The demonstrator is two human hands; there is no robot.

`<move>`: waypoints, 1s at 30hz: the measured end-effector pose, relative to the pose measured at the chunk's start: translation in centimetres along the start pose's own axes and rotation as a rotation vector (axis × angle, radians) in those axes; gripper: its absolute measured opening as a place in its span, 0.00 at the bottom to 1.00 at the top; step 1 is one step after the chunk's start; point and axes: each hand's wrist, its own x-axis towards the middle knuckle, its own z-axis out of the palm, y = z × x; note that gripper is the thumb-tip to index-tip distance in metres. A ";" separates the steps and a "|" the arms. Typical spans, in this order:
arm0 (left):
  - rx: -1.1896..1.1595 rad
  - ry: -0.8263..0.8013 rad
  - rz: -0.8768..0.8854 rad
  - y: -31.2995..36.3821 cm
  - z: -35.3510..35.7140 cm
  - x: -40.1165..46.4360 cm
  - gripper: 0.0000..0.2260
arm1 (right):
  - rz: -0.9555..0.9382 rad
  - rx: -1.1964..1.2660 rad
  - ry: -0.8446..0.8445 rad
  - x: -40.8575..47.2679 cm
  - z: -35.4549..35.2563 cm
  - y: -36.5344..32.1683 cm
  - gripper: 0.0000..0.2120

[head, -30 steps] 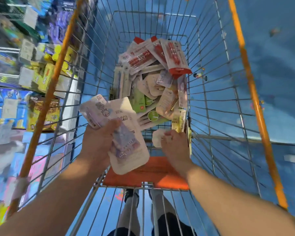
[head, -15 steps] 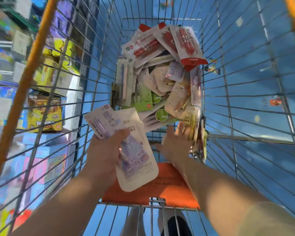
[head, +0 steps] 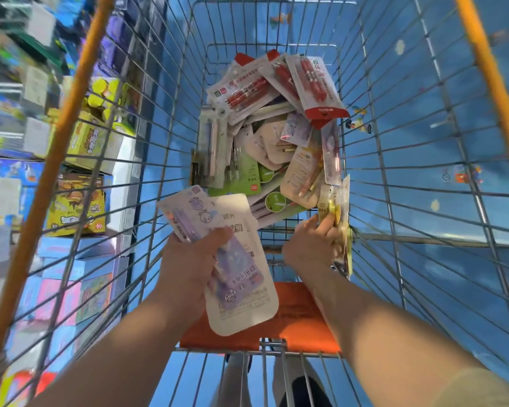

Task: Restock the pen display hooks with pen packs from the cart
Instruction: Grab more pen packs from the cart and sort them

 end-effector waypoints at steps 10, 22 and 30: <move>0.175 -0.083 0.169 0.0 -0.2 -0.2 0.30 | -0.027 0.375 0.117 -1.0 -3.6 1.7 0.21; 0.461 -0.144 0.427 7.1 -1.7 -8.5 0.16 | -0.214 1.032 0.237 -15.0 -18.0 1.6 0.07; 0.157 -0.236 0.409 12.0 -4.2 -16.5 0.13 | -0.881 0.890 0.778 -27.7 -24.1 1.1 0.16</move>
